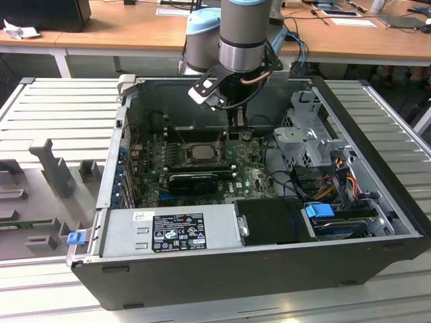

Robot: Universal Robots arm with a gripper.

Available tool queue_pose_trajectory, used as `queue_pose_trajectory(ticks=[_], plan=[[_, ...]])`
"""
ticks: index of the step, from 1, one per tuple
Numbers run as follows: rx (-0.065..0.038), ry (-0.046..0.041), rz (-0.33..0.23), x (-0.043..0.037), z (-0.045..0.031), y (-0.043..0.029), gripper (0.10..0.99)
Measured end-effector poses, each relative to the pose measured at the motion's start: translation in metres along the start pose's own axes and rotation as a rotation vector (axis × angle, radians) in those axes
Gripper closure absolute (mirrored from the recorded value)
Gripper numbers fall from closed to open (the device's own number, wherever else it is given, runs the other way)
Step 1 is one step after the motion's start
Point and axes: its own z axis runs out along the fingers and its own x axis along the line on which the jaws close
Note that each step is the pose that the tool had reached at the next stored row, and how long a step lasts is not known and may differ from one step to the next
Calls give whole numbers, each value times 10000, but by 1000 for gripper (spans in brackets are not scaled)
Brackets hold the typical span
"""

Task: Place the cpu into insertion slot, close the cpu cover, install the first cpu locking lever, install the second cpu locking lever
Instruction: 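Close the cpu cover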

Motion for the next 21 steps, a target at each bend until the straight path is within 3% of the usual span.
queue_pose_trajectory(ticks=[5, 13, 18, 21], plan=[[-32, 11, -38, -2, 7, -55, 980], [-48, 18, -143, -8, 30, -220, 980], [-42, 53, -296, -17, 159, -330, 980], [-38, 93, -370, -21, 173, -411, 980]])
